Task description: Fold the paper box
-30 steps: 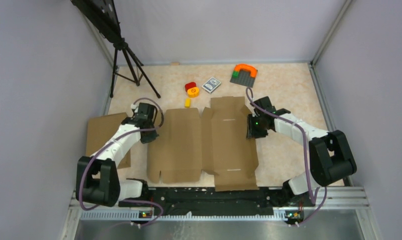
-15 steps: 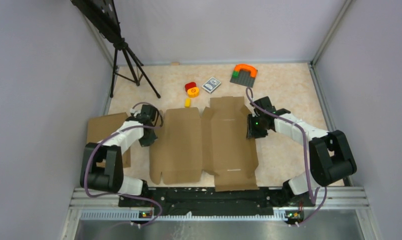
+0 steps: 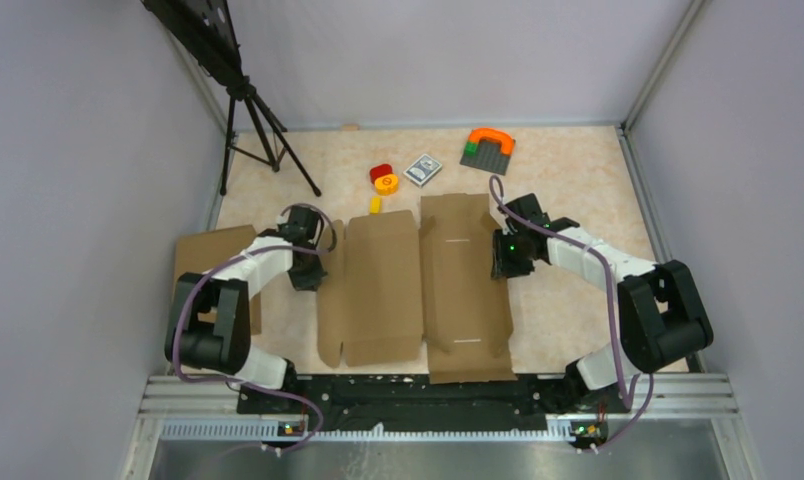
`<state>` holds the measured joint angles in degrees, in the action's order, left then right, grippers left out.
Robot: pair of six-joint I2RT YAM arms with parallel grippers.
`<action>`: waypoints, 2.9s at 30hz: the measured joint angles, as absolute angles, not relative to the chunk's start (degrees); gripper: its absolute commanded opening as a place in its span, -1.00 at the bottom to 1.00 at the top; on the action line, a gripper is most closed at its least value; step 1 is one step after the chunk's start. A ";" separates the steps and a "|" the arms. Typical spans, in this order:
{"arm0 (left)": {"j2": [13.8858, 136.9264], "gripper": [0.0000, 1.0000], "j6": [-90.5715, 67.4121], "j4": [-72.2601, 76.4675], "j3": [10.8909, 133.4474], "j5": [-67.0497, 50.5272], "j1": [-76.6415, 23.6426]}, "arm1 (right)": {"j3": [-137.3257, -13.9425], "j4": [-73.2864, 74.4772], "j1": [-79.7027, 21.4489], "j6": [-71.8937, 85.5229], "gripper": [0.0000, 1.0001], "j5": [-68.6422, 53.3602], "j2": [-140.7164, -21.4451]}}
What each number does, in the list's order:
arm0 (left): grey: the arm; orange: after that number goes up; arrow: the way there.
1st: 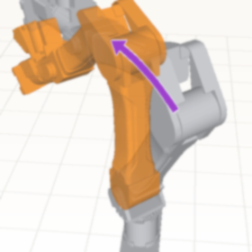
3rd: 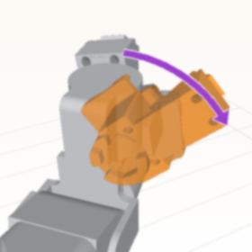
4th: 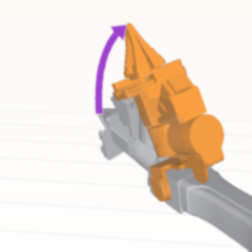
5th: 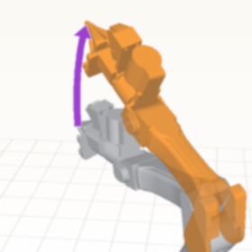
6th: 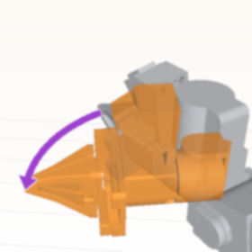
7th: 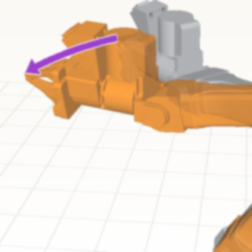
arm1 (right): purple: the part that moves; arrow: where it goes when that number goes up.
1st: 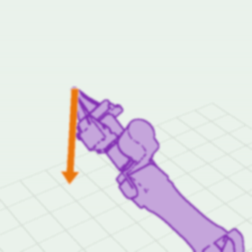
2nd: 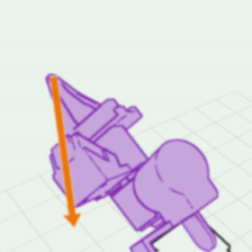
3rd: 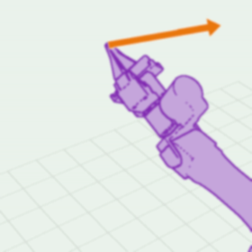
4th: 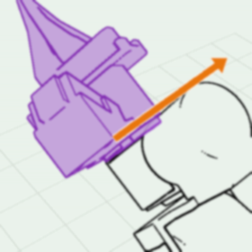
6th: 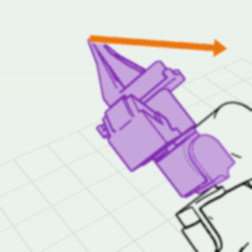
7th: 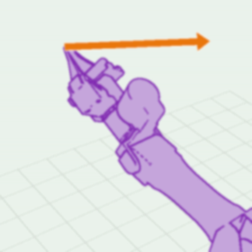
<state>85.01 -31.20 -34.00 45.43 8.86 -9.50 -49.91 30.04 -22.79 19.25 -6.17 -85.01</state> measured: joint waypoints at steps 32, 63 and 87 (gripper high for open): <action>86.98 -0.96 -32.40 -31.18 46.48 0.19 -18.76 | -48.14 29.41 -23.86 20.60 0.98 -10.81 -83.46; 95.98 -0.61 -32.99 -30.48 54.65 -7.20 -25.69 | -48.88 35.05 -23.83 21.63 0.86 -2.44 -79.90; 101.78 -0.43 -32.64 -52.29 62.08 22.63 -26.68 | -48.88 32.27 -23.86 21.65 0.84 -4.82 -83.15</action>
<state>101.78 -32.64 -52.29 62.08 22.63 -26.68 -48.88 32.27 -23.86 21.65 -4.82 -83.15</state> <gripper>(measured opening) 0.267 0.920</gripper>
